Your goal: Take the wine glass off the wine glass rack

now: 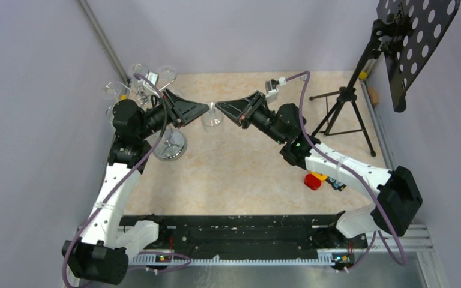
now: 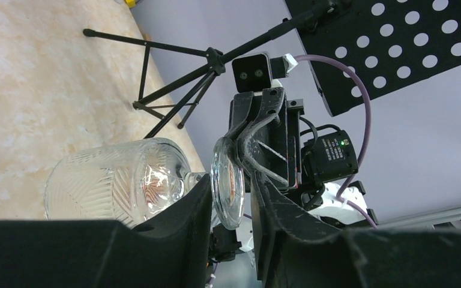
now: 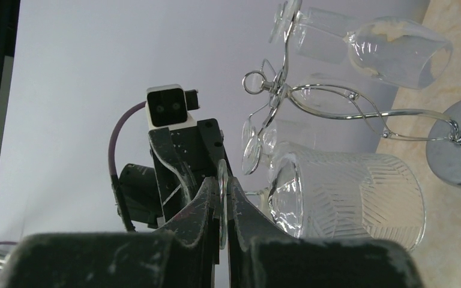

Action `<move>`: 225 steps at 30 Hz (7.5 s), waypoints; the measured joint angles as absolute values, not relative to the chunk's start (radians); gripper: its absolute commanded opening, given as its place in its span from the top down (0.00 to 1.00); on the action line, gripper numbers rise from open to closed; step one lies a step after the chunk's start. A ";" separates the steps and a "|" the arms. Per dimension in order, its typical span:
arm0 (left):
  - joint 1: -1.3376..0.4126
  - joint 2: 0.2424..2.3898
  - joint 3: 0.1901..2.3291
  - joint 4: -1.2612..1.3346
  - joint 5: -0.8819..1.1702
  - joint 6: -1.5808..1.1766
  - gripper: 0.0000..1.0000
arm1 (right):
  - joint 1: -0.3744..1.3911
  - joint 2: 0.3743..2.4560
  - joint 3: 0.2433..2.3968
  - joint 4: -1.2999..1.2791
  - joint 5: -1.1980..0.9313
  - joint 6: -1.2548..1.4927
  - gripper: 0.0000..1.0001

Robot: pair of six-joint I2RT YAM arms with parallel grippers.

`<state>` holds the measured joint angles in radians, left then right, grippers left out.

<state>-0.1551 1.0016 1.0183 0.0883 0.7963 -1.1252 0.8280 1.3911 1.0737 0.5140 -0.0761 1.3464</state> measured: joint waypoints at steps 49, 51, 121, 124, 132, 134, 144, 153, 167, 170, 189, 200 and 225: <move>-0.160 1.030 0.998 0.742 0.751 -2.028 1.00 | 0.815 1.546 0.944 1.428 -0.250 1.237 0.39; -0.162 1.027 0.984 0.765 0.743 -2.054 1.00 | 0.816 1.546 0.957 1.448 -0.268 1.211 0.39; -0.167 0.860 1.349 -0.611 0.349 -0.515 0.20 | 0.487 2.116 1.970 -0.920 0.153 0.169 1.00; -0.167 0.860 1.349 -0.615 0.345 -0.505 0.20 | 0.460 2.151 2.023 -0.936 0.143 0.159 0.99; -0.167 0.860 1.349 -0.637 0.339 -0.492 0.20 | 0.421 2.210 2.116 -0.977 0.120 0.141 0.94; -0.167 0.860 1.349 -0.640 0.337 -0.490 0.20 | 0.416 2.216 2.117 -0.981 0.116 0.138 0.92; -0.167 0.860 1.353 -0.662 0.319 -0.472 0.19 | 0.405 2.267 2.152 -1.010 0.103 0.126 0.69; -0.167 0.860 1.394 -0.723 0.233 -0.430 0.19 | 0.400 2.268 2.209 -1.010 0.103 0.116 0.57; -0.167 0.846 1.482 -0.875 -0.083 -0.368 0.17 | 0.400 1.874 1.860 -0.705 -0.086 0.224 0.52; -0.167 0.876 1.499 -0.898 -0.132 -0.376 0.17 | 0.413 1.709 1.679 -0.495 -0.173 0.345 0.51; -0.150 0.962 1.515 -0.863 -0.318 -0.394 0.20 | 0.925 1.599 1.285 0.467 -0.188 1.138 0.43; -0.150 0.775 1.515 -0.774 -0.360 -0.392 0.16 | 1.015 1.806 1.405 0.505 -0.112 1.285 0.42; -0.150 0.643 1.505 -0.772 -0.263 -0.307 0.06 | 1.043 1.993 1.703 0.374 -0.049 1.329 0.89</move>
<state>-0.1501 0.6434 1.5051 -0.7723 -0.2634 -0.3065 1.0428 1.9926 1.7035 0.3740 -0.0490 1.3289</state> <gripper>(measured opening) 0.937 0.261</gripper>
